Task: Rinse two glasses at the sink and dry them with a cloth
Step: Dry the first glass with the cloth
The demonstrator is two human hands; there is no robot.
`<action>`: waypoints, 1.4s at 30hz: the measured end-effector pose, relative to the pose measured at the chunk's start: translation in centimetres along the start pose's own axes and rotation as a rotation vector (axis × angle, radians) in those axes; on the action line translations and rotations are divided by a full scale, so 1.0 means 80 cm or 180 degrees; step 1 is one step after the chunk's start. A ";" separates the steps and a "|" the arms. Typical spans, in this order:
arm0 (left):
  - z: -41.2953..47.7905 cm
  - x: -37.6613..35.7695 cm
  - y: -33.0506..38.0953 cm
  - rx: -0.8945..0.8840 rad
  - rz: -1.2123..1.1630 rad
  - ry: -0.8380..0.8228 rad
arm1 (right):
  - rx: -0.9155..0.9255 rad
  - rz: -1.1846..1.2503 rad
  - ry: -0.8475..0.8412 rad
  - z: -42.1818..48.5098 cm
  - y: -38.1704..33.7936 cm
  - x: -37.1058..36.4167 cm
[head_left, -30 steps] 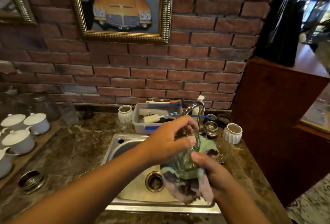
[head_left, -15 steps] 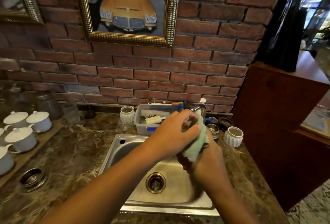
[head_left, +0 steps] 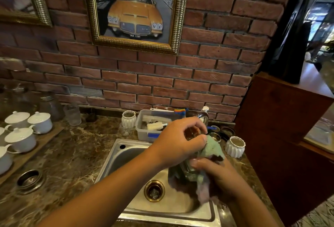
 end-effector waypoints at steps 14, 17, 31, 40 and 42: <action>-0.004 0.006 -0.020 0.0072 -0.0010 -0.0157 | 0.0065 0.0214 0.0318 0.011 0.020 -0.001; 0.000 0.006 -0.019 0.0302 0.0088 -0.0066 | 0.0591 -0.1135 0.0990 0.007 -0.001 0.002; -0.003 0.014 0.010 -0.0255 -0.0154 -0.0185 | 0.0498 -0.1204 0.0535 -0.012 -0.018 -0.007; -0.007 0.007 0.009 -0.0474 -0.0473 -0.0600 | -0.0482 0.1873 -0.0949 -0.008 0.016 -0.040; -0.006 0.008 -0.008 -0.0319 -0.0407 -0.0619 | -0.0264 0.1149 -0.0293 -0.001 0.020 -0.022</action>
Point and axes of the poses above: each hand's wrist, its own z-axis towards the middle knuckle, its own x-axis out of the back of the hand, y = z × x, the point moved 6 cm from there along z, towards the middle knuckle, and after that the axes turned 9 degrees about -x, right-handed, at the moved point
